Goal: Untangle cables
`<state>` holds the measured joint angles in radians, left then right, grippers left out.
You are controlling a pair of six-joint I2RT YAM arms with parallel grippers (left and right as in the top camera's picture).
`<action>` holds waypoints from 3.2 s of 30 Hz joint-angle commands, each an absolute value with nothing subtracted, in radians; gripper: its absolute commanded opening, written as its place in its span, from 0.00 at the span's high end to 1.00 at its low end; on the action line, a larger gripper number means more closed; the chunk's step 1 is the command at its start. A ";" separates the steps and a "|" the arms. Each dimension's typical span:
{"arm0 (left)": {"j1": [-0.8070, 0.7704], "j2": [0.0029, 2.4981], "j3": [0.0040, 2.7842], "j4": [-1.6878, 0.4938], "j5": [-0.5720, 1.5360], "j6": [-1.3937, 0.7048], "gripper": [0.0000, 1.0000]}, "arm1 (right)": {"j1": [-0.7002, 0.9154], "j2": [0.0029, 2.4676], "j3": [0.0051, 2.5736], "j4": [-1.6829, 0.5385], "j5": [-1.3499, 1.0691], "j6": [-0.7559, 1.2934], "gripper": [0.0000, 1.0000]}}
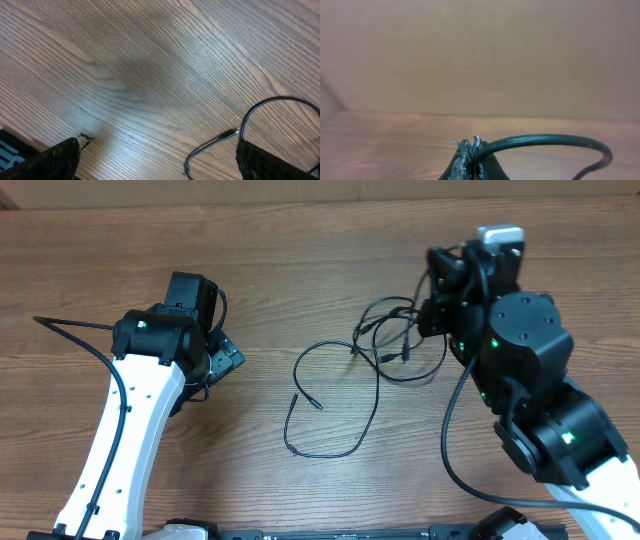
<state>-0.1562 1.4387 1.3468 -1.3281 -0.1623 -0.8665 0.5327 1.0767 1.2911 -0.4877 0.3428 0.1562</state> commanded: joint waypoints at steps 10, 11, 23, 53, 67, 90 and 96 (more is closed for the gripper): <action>-0.151 1.440 1.343 -1.328 -0.183 -0.891 0.01 | 0.535 1.038 1.309 -0.929 0.729 0.351 0.76; -0.151 1.440 1.343 -1.328 -0.183 -0.891 0.00 | 0.535 1.040 1.309 -0.968 0.728 0.374 0.61; -0.151 1.440 1.343 -1.328 -0.183 -0.891 0.00 | 0.535 1.072 1.308 -1.053 0.698 0.445 0.00; -0.151 1.440 1.343 -1.328 -0.183 -0.891 0.01 | 0.181 1.628 1.308 -0.746 0.159 0.441 0.00; -0.151 1.440 1.343 -1.328 -0.183 -0.891 0.00 | 0.178 1.657 1.263 -0.689 0.076 0.442 0.07; -0.151 1.440 1.343 -1.328 -0.183 -0.891 0.01 | 0.178 1.731 1.262 -0.689 0.004 0.441 0.92; -0.151 1.440 1.343 -1.328 -0.183 -0.891 0.00 | 0.178 1.731 1.262 -0.689 -0.038 0.440 0.96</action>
<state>-0.1562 1.4387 1.3468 -1.3281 -0.1619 -0.8700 0.1829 1.7309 1.2671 -0.6945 -0.0010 0.4435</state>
